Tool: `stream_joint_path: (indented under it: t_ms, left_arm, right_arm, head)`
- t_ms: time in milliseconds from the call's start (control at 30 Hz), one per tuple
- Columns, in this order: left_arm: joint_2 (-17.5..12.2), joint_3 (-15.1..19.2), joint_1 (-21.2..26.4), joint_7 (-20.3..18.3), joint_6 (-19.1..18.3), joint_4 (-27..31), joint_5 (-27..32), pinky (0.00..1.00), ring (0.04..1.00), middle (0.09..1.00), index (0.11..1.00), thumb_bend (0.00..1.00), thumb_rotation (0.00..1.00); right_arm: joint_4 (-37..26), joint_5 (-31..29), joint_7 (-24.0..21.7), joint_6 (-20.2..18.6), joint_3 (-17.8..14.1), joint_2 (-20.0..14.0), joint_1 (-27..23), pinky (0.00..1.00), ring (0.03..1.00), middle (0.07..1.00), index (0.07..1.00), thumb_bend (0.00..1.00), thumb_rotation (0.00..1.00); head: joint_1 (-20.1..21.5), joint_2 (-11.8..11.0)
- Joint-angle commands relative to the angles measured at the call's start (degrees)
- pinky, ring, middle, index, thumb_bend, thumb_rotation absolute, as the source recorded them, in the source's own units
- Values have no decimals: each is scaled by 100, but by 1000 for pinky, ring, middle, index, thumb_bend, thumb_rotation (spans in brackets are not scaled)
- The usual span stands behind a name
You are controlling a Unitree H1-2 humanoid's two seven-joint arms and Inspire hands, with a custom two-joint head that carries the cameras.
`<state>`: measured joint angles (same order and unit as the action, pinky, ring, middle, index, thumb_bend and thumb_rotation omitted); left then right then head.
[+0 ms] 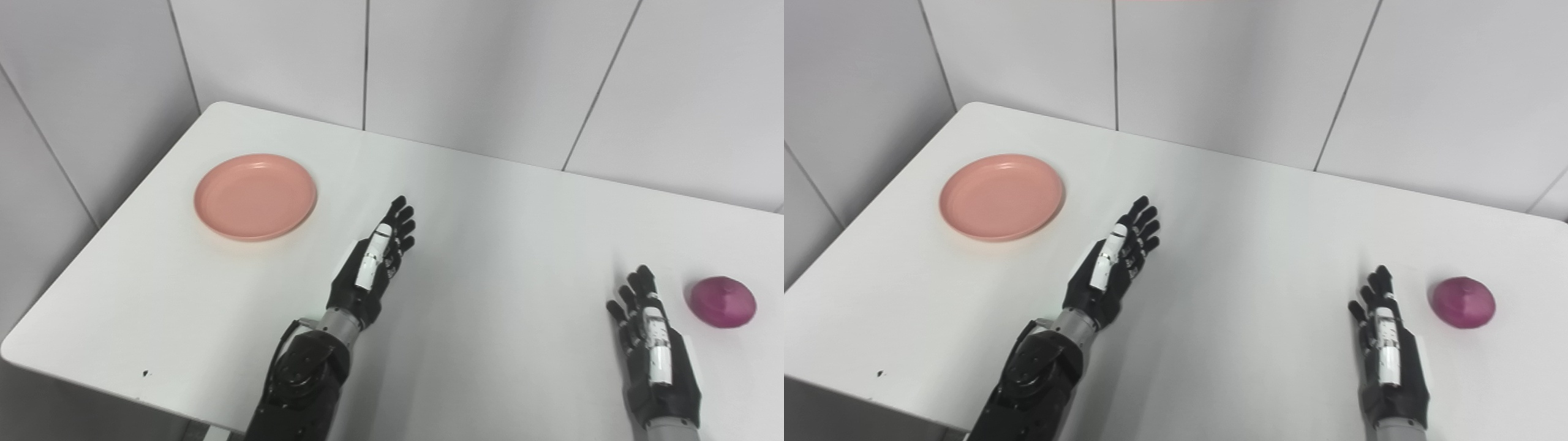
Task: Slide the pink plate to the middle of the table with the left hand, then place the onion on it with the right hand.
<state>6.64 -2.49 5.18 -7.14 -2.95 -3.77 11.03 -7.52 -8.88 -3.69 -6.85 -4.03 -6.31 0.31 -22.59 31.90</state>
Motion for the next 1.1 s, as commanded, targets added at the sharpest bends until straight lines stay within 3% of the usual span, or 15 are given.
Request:
stream_joint_path:
  t_ms: [0,133,267,600,767,1067]
  left_arm:
    - [72,-79,-118,107,-233,-296,-104,1000,1000,1000,1000,403,1000]
    - [122,-126,-85,136,-164,-372,-201,1000,1000,1000,1000,415,1000]
    - [161,-137,-67,129,-146,-423,-173,1000,1000,1000,1000,414,1000]
    - [155,-167,-82,82,-46,-460,-180,1000,1000,1000,1000,422,1000]
    - [149,-160,-93,103,-45,-454,-190,1000,1000,1000,1000,416,1000]
    - [114,-151,-95,84,-7,-450,-189,1000,1000,1000,1000,407,1000]
  right_arm:
    - [-229,-45,33,-139,-62,-5,-59,1000,1000,1000,1000,32,1000]
    - [-460,-39,177,-490,-118,77,-70,1000,1000,1000,1000,3,1000]
    - [-437,-155,21,-501,-98,-13,-72,1000,1000,1000,1000,7,1000]
    - [-685,12,16,-720,35,-69,-21,1000,1000,1000,1000,194,1000]
    - [-719,23,33,-687,32,-30,-3,1000,1000,1000,1000,103,1000]
    - [-879,127,107,-755,67,65,-6,1000,1000,1000,1000,61,1000]
  head:
    - [-125,-39]
    - [-295,-118]
    - [-440,-198]
    - [-450,-276]
    - [-430,-285]
    - [-387,-288]
